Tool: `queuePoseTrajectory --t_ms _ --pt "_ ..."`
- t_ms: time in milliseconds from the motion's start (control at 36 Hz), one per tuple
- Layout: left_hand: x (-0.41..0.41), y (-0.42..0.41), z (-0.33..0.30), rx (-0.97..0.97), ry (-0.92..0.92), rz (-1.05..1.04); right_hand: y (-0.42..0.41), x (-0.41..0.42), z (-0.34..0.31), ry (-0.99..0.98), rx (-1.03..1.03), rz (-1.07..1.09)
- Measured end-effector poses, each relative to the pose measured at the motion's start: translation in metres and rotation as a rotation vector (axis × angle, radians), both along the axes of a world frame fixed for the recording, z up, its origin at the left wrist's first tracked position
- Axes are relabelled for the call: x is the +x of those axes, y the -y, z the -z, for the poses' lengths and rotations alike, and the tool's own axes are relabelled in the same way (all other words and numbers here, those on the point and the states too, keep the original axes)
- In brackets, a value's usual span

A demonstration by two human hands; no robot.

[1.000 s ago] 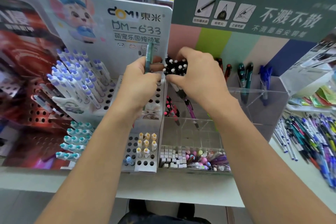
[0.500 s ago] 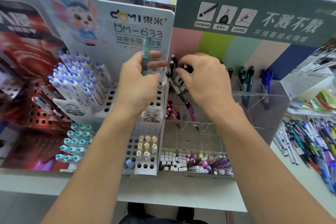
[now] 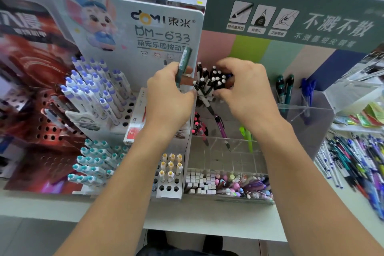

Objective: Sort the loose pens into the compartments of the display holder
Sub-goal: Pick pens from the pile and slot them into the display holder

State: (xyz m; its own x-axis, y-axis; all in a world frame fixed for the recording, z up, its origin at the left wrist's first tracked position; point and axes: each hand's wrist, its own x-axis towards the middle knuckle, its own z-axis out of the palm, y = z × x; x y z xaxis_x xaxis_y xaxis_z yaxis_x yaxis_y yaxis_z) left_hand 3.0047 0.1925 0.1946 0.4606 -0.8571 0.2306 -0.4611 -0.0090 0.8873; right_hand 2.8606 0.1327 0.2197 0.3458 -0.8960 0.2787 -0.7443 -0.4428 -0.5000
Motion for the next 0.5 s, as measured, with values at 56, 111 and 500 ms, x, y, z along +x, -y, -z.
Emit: queuePoseTrajectory --t_ms 56,111,500 --pt "-0.002 0.002 0.003 -0.012 -0.066 -0.019 0.004 0.007 -0.003 -0.024 -0.018 -0.004" --pt "-0.002 0.005 0.005 -0.021 -0.158 -0.037 0.009 0.012 -0.007 -0.022 -0.024 -0.009" --pt "-0.013 -0.026 0.001 0.077 -1.276 0.533 -0.024 -0.020 0.001 0.516 -0.033 0.005"
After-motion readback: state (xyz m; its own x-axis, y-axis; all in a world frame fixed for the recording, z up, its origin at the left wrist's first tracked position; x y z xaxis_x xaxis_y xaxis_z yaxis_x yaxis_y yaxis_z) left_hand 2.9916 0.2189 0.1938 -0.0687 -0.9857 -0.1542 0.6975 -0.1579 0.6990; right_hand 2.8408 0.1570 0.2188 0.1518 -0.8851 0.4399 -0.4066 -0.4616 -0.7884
